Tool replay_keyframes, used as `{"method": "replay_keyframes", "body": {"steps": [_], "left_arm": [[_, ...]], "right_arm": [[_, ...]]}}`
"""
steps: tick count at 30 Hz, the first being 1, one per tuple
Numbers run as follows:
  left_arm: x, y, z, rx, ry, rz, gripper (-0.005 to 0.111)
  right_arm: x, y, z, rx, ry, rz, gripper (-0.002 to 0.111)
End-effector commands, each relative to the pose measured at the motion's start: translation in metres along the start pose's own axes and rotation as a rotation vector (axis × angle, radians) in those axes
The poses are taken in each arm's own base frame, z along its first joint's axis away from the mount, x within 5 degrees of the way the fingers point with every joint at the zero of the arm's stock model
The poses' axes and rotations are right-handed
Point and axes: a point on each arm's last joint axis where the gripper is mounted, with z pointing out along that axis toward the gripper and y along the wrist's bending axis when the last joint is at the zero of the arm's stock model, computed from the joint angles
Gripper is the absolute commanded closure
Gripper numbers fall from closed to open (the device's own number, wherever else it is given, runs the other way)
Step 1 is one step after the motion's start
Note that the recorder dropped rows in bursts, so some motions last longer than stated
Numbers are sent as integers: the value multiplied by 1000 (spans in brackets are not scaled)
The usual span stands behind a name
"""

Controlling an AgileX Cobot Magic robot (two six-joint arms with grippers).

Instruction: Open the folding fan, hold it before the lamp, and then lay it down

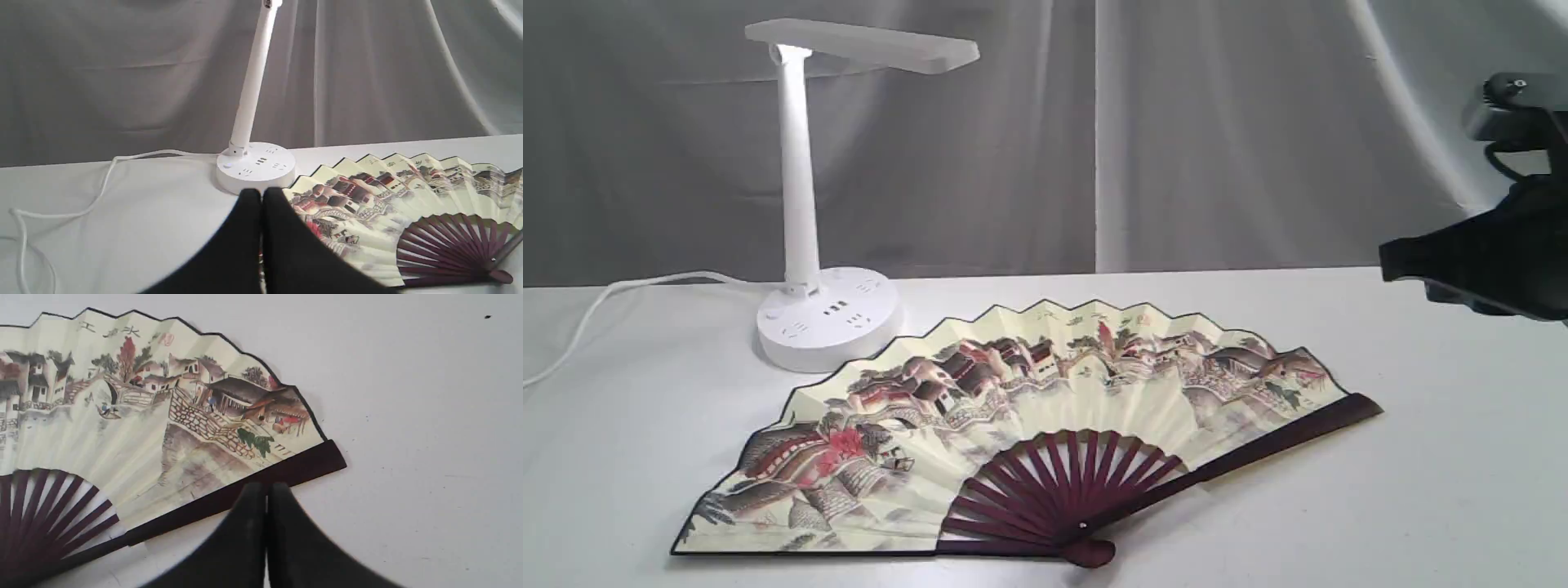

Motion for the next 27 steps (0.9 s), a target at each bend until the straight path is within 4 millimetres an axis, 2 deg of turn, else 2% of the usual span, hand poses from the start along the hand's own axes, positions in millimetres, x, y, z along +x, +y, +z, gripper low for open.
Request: {"method": "replay_keyframes", "body": {"steps": [1, 4, 11, 15, 17, 21, 27], "left_arm": [[1, 0, 1, 0, -13, -94, 107], [1, 0, 1, -1, -8, -199, 107], [-2, 1, 1, -11, -48, -154, 107], [-7, -1, 0, 13, -98, -162, 107], [-6, 1, 1, -9, -99, -111, 107], [7, 2, 8, -22, -74, -73, 107], [38, 0, 23, -12, -54, -5, 107]], "right_arm": [[8, 1, -19, 29, -90, -19, 108], [18, 1, -35, 50, -157, -37, 108], [50, 2, -63, 85, -266, -28, 108], [78, 1, -76, 109, -320, -26, 108], [91, 1, -82, 122, -351, -26, 108], [116, 0, -94, 145, -425, -26, 108], [135, 3, -116, 146, -520, -32, 108]]}}
